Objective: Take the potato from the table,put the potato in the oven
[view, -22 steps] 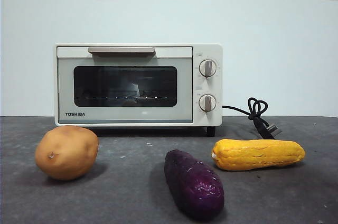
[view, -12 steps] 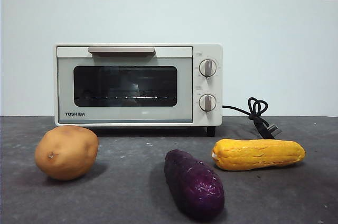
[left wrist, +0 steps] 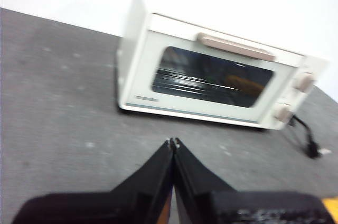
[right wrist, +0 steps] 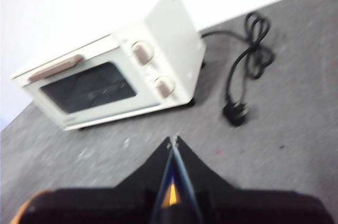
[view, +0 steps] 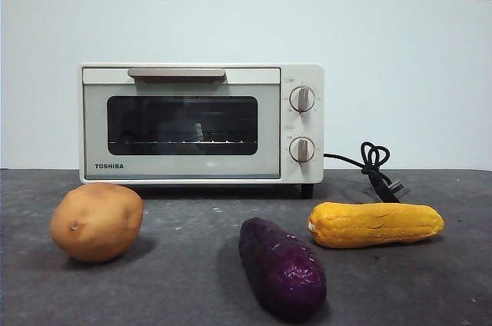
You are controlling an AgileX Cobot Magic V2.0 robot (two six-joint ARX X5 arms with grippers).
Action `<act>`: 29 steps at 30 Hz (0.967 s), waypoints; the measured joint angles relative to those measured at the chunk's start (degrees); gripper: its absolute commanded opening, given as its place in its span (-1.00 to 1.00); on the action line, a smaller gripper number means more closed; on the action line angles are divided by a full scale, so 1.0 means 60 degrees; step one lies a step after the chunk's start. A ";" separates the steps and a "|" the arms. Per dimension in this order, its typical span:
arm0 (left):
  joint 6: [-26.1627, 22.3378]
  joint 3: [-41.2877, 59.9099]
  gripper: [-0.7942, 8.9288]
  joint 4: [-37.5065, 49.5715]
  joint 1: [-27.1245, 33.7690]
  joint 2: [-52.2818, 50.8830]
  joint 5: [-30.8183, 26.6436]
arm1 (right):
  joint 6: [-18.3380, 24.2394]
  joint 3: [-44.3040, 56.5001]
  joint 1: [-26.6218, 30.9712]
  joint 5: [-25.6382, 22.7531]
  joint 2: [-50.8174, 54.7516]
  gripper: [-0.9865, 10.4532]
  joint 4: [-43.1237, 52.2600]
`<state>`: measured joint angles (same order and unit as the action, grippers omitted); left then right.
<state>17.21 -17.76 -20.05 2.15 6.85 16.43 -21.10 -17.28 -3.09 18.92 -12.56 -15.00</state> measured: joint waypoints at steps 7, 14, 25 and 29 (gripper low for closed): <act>-0.0419 -0.2146 -0.85 -0.1439 0.0000 0.1934 0.1512 | 0.1242 -0.2980 0.0000 0.1541 -0.2353 -0.85 -0.2787; -0.1599 -0.4255 -0.85 -0.3060 0.0000 0.3322 0.3177 | 0.3147 -0.6080 -0.0229 0.2561 -0.4535 -0.85 -0.6127; -0.2943 -0.5690 -0.85 -0.4656 -0.0138 0.3752 0.3508 | 0.4768 -0.7599 -0.1147 0.3085 -0.5450 -0.37 -0.8171; -0.2987 -0.5690 -0.85 -0.4717 -0.0146 0.3759 0.3508 | 0.4623 -0.7599 -0.1188 0.3089 -0.5482 0.34 -0.8171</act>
<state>-0.71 -51.90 -48.36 1.28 29.41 37.47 6.63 -62.87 -10.22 37.45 -45.45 -64.03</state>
